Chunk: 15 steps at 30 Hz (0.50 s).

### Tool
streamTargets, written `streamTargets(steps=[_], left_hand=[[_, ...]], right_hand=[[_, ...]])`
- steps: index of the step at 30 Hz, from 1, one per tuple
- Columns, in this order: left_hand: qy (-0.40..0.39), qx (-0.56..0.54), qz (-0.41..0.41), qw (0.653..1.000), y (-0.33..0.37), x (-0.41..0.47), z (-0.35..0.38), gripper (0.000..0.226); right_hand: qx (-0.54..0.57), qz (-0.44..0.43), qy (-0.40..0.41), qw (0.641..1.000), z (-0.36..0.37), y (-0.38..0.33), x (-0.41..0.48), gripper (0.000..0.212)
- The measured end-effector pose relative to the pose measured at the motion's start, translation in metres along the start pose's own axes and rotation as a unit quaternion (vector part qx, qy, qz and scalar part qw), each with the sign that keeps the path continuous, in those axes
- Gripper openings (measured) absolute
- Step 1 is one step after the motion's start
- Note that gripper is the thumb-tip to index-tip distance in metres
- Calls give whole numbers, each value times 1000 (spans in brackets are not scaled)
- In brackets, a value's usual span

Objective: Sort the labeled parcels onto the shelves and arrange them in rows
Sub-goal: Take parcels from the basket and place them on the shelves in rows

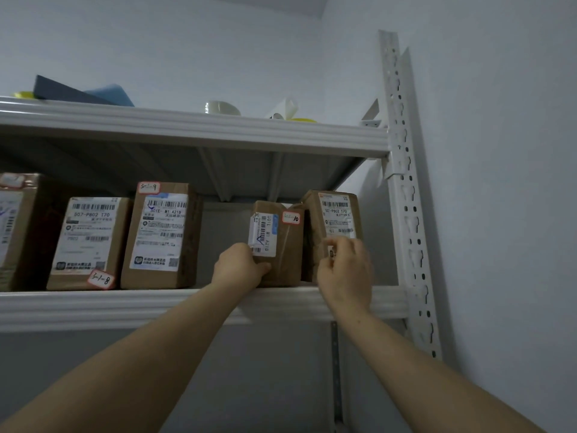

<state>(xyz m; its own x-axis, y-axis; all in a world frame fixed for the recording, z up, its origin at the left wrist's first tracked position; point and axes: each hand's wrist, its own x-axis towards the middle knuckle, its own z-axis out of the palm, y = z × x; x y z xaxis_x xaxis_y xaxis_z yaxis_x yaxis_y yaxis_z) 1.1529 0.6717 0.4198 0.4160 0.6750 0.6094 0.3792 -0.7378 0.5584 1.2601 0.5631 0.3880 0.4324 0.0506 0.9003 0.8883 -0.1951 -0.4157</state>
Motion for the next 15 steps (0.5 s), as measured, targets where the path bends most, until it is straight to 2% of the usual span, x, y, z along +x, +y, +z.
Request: streamTargets(steps=[3,6,10,13,15], left_hand=[[-6,-8,-6,1000,1,1,3,28],[-14,-25,-19,999,2,4,5,24],[-13,-64,-39,997,5,5,4,19],[-10,-88,-42,995,9,2,3,25],[-10,-97,-46,994,9,1,4,29]], right_hand=[[29,65,31,997,-2,16,8,43],[50,135,-7,990,-7,26,15,60],[65,199,-97,973,-19,33,27,106],[58,220,-171,959,-19,33,34,143],[68,228,-193,952,-12,34,39,163]])
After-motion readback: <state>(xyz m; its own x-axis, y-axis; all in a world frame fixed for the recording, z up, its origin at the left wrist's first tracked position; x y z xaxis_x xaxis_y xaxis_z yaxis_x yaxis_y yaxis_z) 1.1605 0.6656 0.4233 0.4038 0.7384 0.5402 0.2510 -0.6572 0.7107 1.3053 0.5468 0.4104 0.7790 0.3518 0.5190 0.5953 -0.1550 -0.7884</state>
